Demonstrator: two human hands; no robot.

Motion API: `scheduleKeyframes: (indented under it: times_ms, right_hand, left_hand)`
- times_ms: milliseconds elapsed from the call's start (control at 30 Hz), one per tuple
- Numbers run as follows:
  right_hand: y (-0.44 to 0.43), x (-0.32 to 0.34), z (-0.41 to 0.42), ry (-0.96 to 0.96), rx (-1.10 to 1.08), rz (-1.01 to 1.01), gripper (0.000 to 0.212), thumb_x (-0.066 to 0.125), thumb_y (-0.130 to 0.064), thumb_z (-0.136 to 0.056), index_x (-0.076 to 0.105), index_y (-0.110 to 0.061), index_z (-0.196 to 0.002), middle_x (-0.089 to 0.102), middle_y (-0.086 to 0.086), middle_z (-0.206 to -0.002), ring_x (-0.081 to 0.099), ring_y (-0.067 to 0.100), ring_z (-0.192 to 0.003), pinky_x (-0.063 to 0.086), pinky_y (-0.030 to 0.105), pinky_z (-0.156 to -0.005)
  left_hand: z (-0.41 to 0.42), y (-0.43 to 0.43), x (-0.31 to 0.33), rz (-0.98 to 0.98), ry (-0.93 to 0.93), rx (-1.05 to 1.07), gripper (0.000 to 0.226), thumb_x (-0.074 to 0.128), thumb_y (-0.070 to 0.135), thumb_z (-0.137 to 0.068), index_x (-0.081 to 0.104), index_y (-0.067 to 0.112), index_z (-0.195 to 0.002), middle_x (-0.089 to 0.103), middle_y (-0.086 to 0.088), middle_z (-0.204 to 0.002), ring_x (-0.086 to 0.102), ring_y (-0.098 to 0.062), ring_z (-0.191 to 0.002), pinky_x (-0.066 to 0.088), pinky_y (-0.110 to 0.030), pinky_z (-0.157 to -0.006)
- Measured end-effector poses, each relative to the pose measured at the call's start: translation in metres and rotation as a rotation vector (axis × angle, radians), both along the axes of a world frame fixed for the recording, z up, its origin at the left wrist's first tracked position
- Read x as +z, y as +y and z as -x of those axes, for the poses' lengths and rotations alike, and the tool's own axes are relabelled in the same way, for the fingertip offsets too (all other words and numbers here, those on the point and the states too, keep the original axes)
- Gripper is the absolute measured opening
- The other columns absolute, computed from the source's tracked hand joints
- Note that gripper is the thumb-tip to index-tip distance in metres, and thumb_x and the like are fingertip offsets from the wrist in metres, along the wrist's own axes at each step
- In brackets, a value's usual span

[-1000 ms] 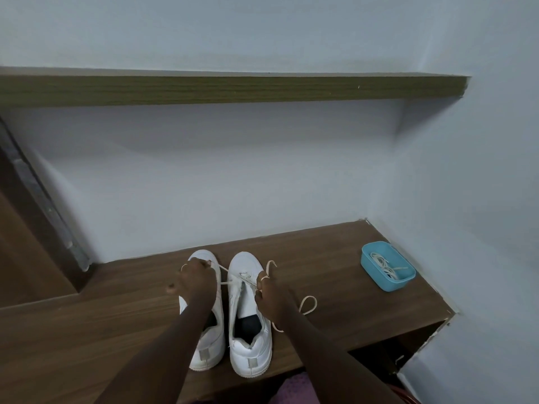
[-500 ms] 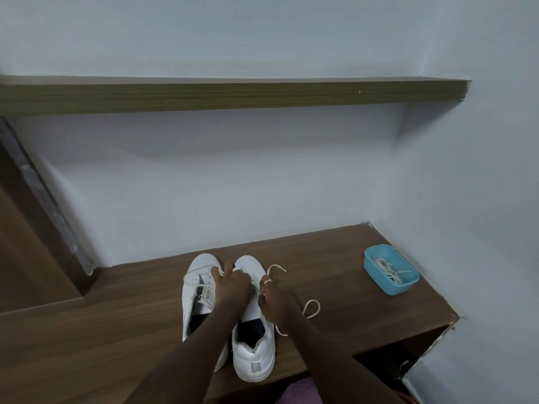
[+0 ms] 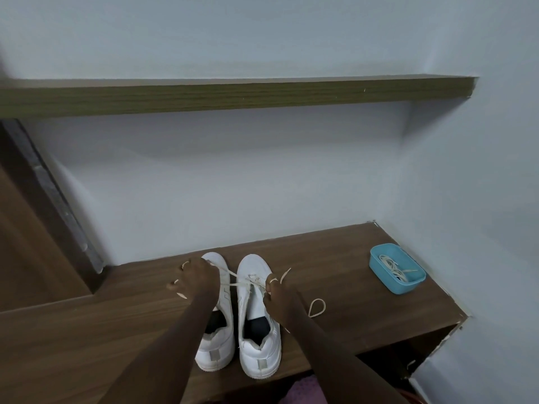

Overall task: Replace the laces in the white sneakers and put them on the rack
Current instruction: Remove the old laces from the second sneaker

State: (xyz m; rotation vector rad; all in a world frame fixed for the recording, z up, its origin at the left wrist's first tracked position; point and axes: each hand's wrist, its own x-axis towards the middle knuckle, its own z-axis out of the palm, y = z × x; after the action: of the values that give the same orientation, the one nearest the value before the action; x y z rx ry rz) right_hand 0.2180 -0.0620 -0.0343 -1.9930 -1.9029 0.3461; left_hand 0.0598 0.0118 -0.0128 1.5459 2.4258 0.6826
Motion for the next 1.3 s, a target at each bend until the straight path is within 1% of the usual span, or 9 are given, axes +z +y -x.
scheduleKeyframes:
  times_ms: [167,300,367,533,700,833,1000,1167,1300]
  right_hand:
    - [-0.002,0.001,0.000,-0.009,-0.012,0.007,0.024,0.041,-0.017,-0.094,0.049,-0.007,-0.115,0.064,0.013,-0.108,0.059,0.030,-0.103,0.041,0.033,-0.077]
    - [-0.001,0.000,0.000,-0.015,0.000,0.019,0.030,0.041,-0.022,-0.096,0.046,-0.006,-0.121,0.064,0.014,-0.111,0.059,0.031,-0.104,0.042,0.033,-0.079]
    - [-0.001,0.000,0.000,-0.010,-0.002,0.034,0.032,0.041,-0.022,-0.096,0.045,-0.006,-0.124,0.063,0.014,-0.114,0.059,0.031,-0.106,0.043,0.033,-0.080]
    - [0.000,0.000,-0.001,0.009,-0.018,0.042,0.029,0.043,-0.020,-0.094,0.046,-0.007,-0.120,0.064,0.014,-0.110,0.059,0.031,-0.103,0.043,0.033,-0.077]
    - [0.001,-0.002,0.002,0.018,-0.037,0.038,0.026,0.043,-0.017,-0.092,0.047,-0.008,-0.116,0.065,0.014,-0.106,0.060,0.031,-0.101,0.043,0.032,-0.076]
    - [0.002,-0.003,0.001,0.016,-0.037,0.042,0.027,0.044,-0.019,-0.093,0.048,-0.008,-0.117,0.065,0.013,-0.109,0.060,0.029,-0.103,0.044,0.032,-0.079]
    - [0.002,-0.003,0.000,0.045,-0.029,0.035,0.023,0.045,-0.021,-0.094,0.049,-0.008,-0.113,0.065,0.013,-0.107,0.060,0.030,-0.102,0.043,0.031,-0.076]
    - [0.006,-0.003,-0.002,0.145,-0.078,0.046,0.035,0.040,-0.042,-0.099,0.053,-0.010,-0.092,0.067,0.014,-0.094,0.061,0.031,-0.094,0.038,0.032,-0.071]
    - [0.016,0.001,-0.003,0.166,-0.150,0.019,0.039,0.037,-0.036,-0.101,0.059,-0.004,-0.097,0.067,0.017,-0.098,0.061,0.033,-0.097,0.042,0.035,-0.078]
  left_hand:
    - [-0.026,-0.007,-0.011,0.079,0.247,-0.478,0.041,0.044,0.033,-0.087,0.055,0.020,-0.125,0.054,0.000,-0.128,0.030,-0.027,-0.134,0.020,-0.053,-0.104]
    - [-0.052,-0.017,-0.012,0.180,0.509,-0.725,0.028,0.045,0.022,-0.089,0.064,0.017,-0.109,0.059,0.004,-0.116,0.026,-0.023,-0.134,0.013,-0.054,-0.106]
    - [-0.056,-0.020,-0.013,0.152,0.543,-0.708,0.027,0.044,0.013,-0.089,0.064,0.014,-0.107,0.061,0.002,-0.114,0.029,-0.021,-0.132,0.015,-0.052,-0.107]
    - [-0.043,-0.016,-0.013,0.057,0.361,-0.504,0.022,0.048,0.012,-0.085,0.067,0.017,-0.095,0.061,0.002,-0.101,0.035,-0.019,-0.125,0.013,-0.048,-0.094]
    - [-0.008,0.006,-0.017,-0.032,0.211,-0.245,0.022,0.044,0.016,-0.080,0.065,0.010,-0.085,0.067,-0.006,-0.087,0.054,-0.029,-0.102,0.033,-0.045,-0.094]
    - [0.004,0.006,-0.005,-0.021,-0.025,0.050,0.020,0.046,0.011,-0.088,0.063,0.004,-0.096,0.063,-0.015,-0.103,0.050,-0.033,-0.109,0.030,-0.047,-0.095]
    - [0.000,0.002,-0.011,0.164,0.165,-0.137,0.026,0.044,0.021,-0.091,0.064,0.015,-0.106,0.062,-0.003,-0.108,0.050,-0.025,-0.110,0.034,-0.044,-0.097]
    - [-0.018,-0.004,-0.018,0.119,0.196,-0.307,0.035,0.043,0.034,-0.095,0.054,0.023,-0.126,0.048,0.000,-0.135,0.035,-0.024,-0.129,0.027,-0.044,-0.105]
    - [-0.028,-0.003,-0.023,0.153,0.117,-0.588,0.036,0.046,0.036,-0.093,0.068,0.009,-0.102,0.065,-0.010,-0.108,0.058,-0.026,-0.108,0.044,-0.035,-0.085]
